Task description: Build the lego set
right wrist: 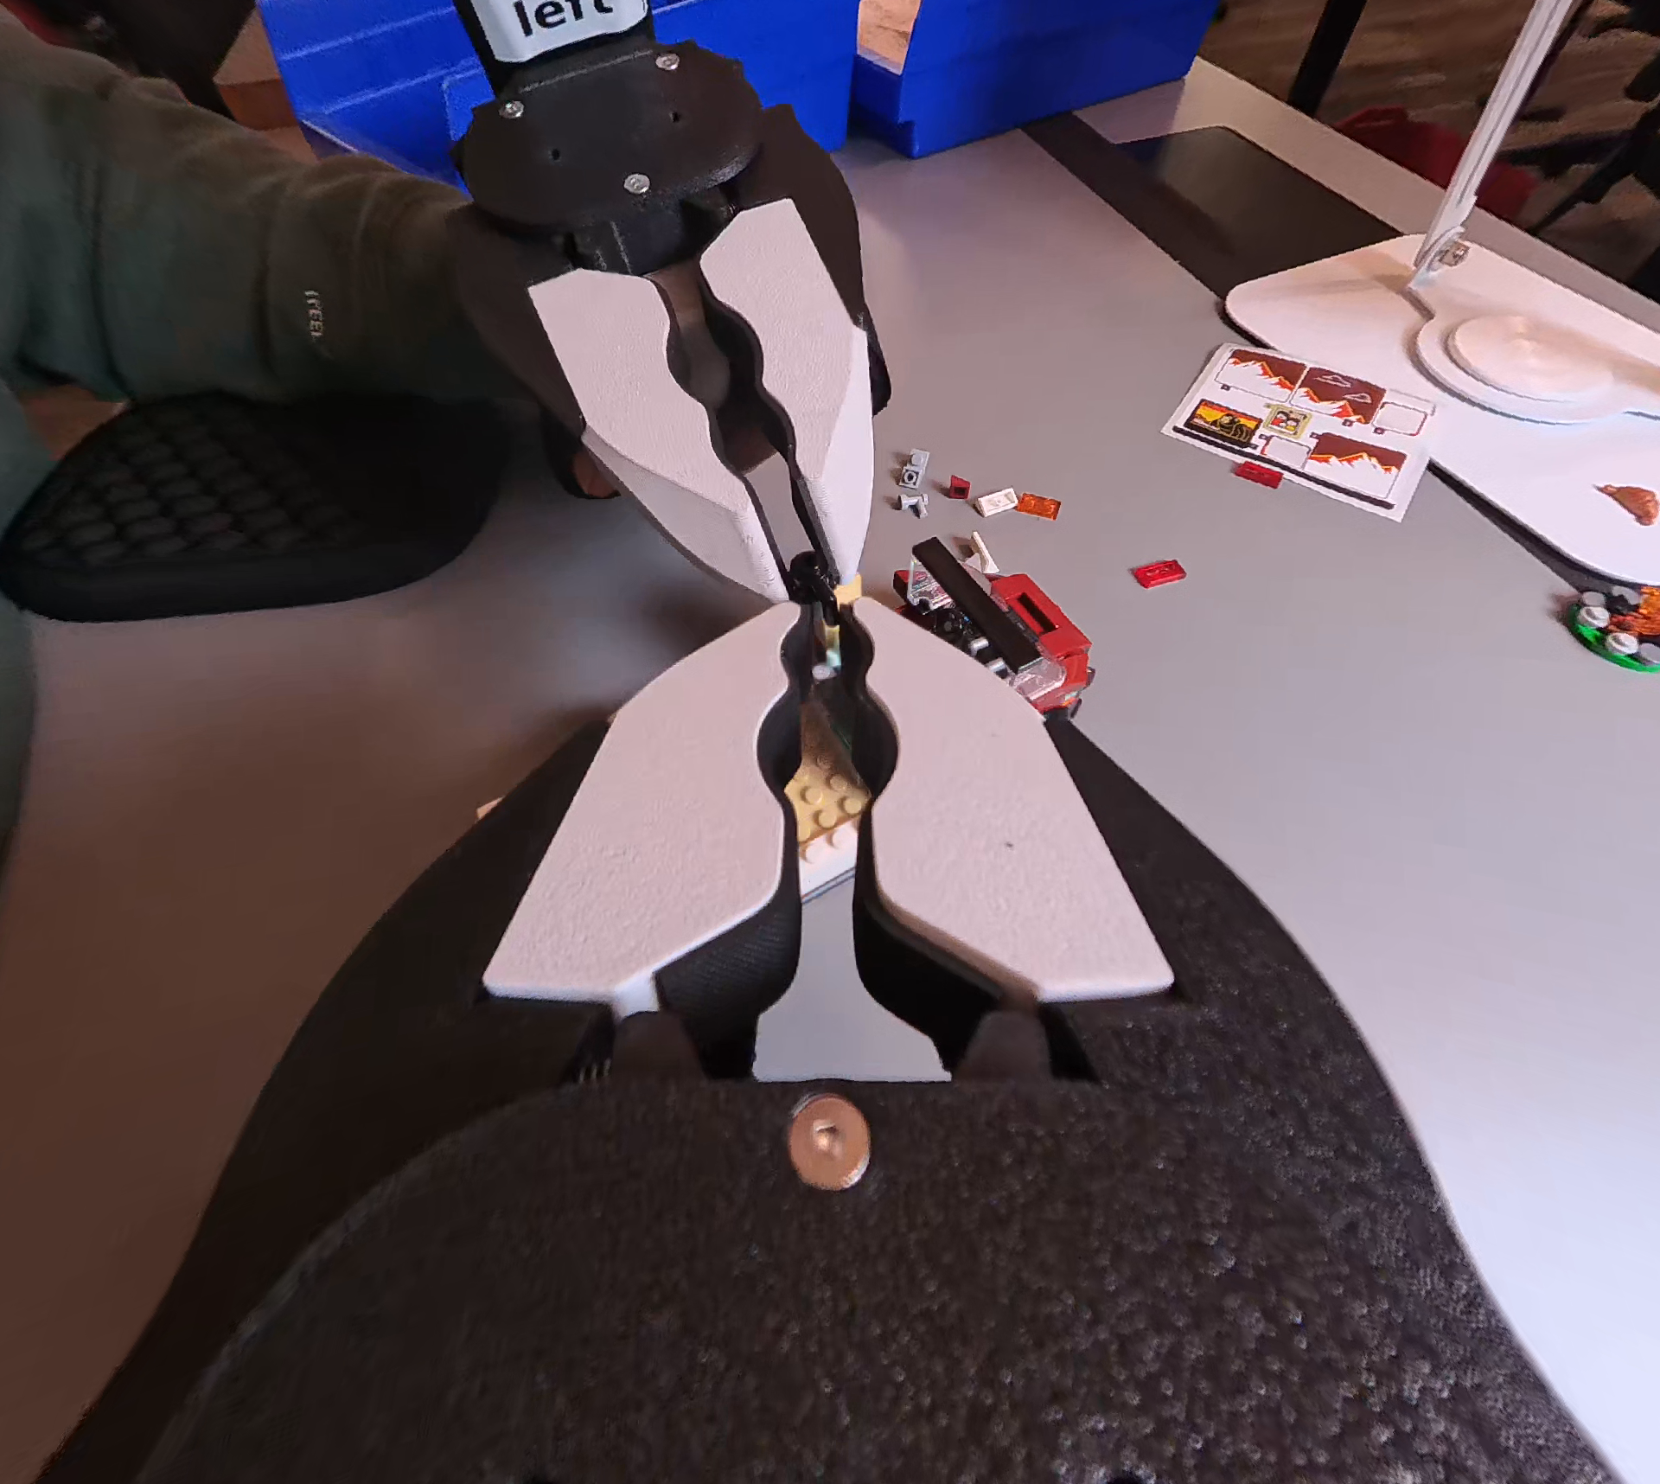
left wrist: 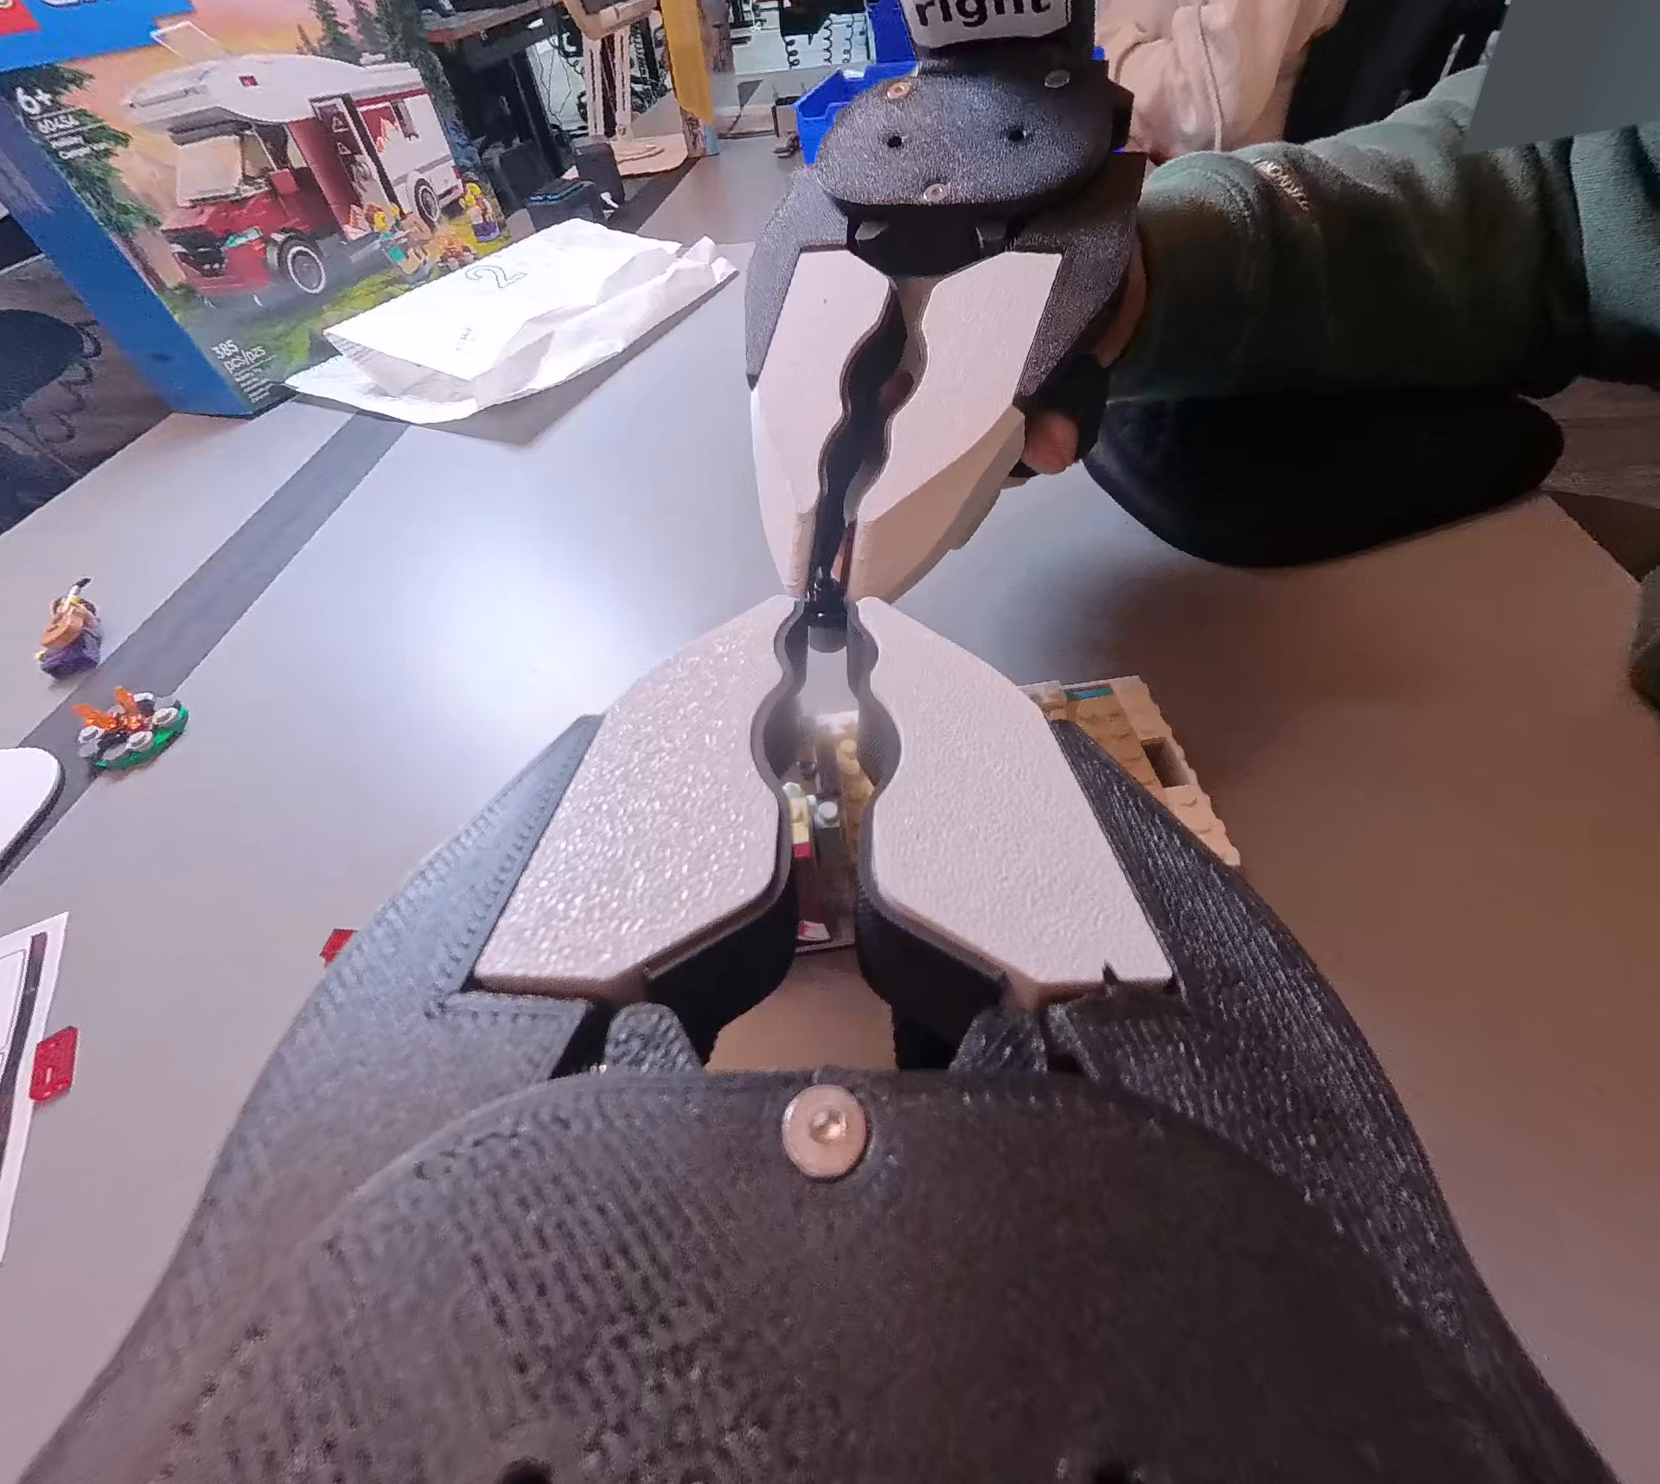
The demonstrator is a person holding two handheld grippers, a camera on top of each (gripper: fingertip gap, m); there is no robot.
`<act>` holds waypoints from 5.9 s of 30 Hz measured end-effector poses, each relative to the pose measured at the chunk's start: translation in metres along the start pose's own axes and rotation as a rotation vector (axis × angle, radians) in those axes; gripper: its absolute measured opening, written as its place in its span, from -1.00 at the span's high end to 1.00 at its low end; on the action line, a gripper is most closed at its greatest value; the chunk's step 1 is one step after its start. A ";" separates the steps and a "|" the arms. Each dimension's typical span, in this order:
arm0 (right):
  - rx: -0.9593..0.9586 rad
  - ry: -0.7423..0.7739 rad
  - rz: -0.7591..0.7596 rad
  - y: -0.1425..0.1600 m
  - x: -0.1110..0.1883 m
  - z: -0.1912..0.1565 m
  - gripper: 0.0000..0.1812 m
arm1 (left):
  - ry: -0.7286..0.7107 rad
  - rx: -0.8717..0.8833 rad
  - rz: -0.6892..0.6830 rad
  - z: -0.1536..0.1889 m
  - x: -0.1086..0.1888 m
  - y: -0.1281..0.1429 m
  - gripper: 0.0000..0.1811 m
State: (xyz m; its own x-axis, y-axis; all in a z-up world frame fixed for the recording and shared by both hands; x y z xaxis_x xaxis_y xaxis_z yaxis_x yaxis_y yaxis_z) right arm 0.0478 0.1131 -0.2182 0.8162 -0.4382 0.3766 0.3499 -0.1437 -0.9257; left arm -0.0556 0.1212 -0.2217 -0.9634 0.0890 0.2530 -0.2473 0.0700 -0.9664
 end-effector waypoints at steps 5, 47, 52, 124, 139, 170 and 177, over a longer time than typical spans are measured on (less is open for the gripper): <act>-0.060 0.025 -0.051 0.006 -0.004 0.000 0.97 | -0.024 0.021 -0.009 -0.004 0.000 0.008 0.85; -0.079 0.440 -0.302 0.018 -0.024 -0.018 0.97 | -0.162 -0.345 -0.483 0.017 -0.013 0.026 0.61; -0.099 0.493 -0.226 0.021 -0.023 -0.020 0.97 | -0.168 -0.338 -0.466 0.015 -0.012 0.026 0.61; -0.105 0.512 -0.191 0.028 -0.014 -0.025 0.95 | -0.223 -0.646 -0.647 0.023 -0.023 0.028 0.69; -0.047 0.572 -0.192 0.029 -0.016 -0.028 0.96 | -0.206 -0.657 -0.643 0.023 -0.023 0.027 0.69; -0.100 0.536 -0.208 0.030 -0.009 -0.027 0.98 | -0.210 -0.758 -0.722 0.024 -0.027 0.027 0.70; -0.120 0.521 -0.215 0.031 -0.009 -0.027 1.00 | -0.209 -0.770 -0.733 0.024 -0.028 0.027 0.70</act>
State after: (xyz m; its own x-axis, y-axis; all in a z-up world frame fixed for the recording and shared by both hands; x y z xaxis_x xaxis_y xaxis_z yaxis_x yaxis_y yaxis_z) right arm 0.0389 0.0886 -0.2508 0.3877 -0.7627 0.5176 0.4036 -0.3644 -0.8392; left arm -0.0382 0.0966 -0.2559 -0.6239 -0.3948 0.6744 -0.7091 0.6489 -0.2760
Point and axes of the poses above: each gripper's, where its closed fingertips meet, x back along the fingers, y out of its underside, z = x × y across the jaws, the point moved 6 cm from there along x, back along the fingers, and after that the axes turned 10 degrees about y, right-handed, at the moved point
